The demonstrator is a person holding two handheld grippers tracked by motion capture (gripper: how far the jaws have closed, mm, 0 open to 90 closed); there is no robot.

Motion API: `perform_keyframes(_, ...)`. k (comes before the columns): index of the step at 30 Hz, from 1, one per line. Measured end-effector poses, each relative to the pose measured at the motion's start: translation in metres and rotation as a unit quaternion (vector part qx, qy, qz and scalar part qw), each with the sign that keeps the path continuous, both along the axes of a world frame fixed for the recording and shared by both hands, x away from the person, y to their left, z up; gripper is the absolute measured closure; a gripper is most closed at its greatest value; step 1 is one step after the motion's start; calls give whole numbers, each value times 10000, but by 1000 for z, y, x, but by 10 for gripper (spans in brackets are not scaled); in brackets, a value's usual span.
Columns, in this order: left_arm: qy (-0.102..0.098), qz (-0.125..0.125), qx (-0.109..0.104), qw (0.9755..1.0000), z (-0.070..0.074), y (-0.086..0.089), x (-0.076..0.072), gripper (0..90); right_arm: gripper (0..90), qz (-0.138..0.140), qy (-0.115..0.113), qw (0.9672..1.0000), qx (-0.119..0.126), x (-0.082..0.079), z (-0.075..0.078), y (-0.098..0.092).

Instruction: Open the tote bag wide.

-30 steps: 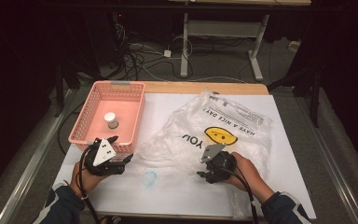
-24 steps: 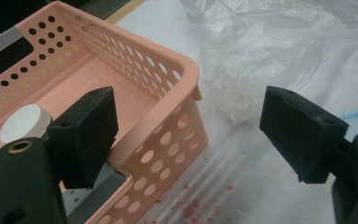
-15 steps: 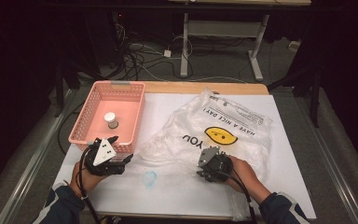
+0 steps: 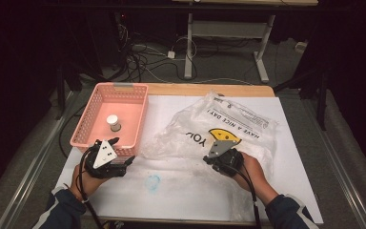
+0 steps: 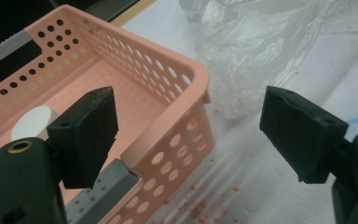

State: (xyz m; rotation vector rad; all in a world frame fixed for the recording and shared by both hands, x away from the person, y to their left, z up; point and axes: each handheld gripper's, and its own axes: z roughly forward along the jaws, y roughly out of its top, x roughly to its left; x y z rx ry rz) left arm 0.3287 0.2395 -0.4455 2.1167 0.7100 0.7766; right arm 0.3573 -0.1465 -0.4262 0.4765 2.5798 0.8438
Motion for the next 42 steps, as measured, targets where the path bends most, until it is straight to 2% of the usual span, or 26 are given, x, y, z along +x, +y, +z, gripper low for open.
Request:
perform_keyframes(1, -19, 38, -57, 10000, 2, 2, 1, 190, 900, -33, -42, 10000, 69, 2, 3, 0)
perform_keyframes(5, -44, 84, -70, 9999, 6, 3, 4, 190, 900, -270, -268, 9988, 303, 13, 14, 1)
perform_keyframes(9, -36, 111, -53, 9999, 7, 4, 7, 190, 900, -436, -484, 9963, 555, 24, 22, 3)
perform_keyframes(11, -35, 164, -86, 9998, 8, 5, 9, 190, 900, -475, -557, 9956, 587, 26, 24, 4)
perform_keyframes(12, -35, 180, -93, 9998, 9, 6, 10, 190, 900, -522, -635, 9942, 696, 30, 29, 4)
perform_keyframes(16, -68, 294, -211, 9993, 14, 11, 13, 190, 900, -622, -864, 9904, 884, 32, 40, 4)
perform_keyframes(20, -116, 399, -240, 9988, 20, 15, 17, 190, 900, -661, -1066, 9867, 1031, 31, 50, 3)
perform_keyframes(22, -120, 537, -265, 9981, 25, 19, 20, 190, 900, -690, -1145, 9852, 1073, 30, 54, 2)
perform_keyframes(24, -27, 660, -318, 9973, 27, 21, 23, 190, 900, -728, -1191, 9829, 1197, 31, 58, -1)
perform_keyframes(27, 59, 848, -242, 9961, 30, 27, 31, 190, 900, -752, -1278, 9799, 1333, 31, 64, -4)
perform_keyframes(30, 100, 956, -231, 9951, 33, 30, 38, 190, 900, -771, -1333, 9778, 1421, 31, 69, -5)
perform_keyframes(32, 171, 1005, -213, 9946, 39, 33, 49, 190, 900, -780, -1374, 9764, 1470, 31, 72, -6)
perform_keyframes(33, 171, 1005, -213, 9946, 39, 33, 49, 190, 900, -802, -1396, 9757, 1489, 31, 73, -6)
perform_keyframes(34, 211, 1024, -199, 9943, 41, 35, 58, 190, 900, -808, -1433, 9750, 1496, 31, 74, -7)
perform_keyframes(35, 211, 1024, -199, 9943, 41, 35, 58, 190, 900, -819, -1453, 9742, 1521, 31, 76, -7)
perform_keyframes(36, 268, 1055, -191, 9939, 41, 35, 63, 190, 900, -822, -1459, 9736, 1550, 31, 77, -7)
perform_keyframes(37, 399, 1126, -80, 9928, 41, 36, 75, 190, 900, -836, -1486, 9726, 1580, 32, 79, -7)
perform_keyframes(38, 399, 1126, -80, 9928, 41, 36, 75, 190, 900, -844, -1499, 9717, 1622, 33, 80, -7)
perform_keyframes(39, 535, 1198, -86, 9913, 42, 38, 87, 190, 900, -841, -1513, 9710, 1651, 33, 81, -7)
perform_keyframes(41, 591, 1232, -52, 9906, 42, 38, 93, 190, 900, -834, -1501, 9705, 1691, 34, 82, -6)
perform_keyframes(42, 785, 1245, 10, 9891, 42, 38, 104, 190, 900, -812, -1496, 9711, 1671, 34, 81, -5)
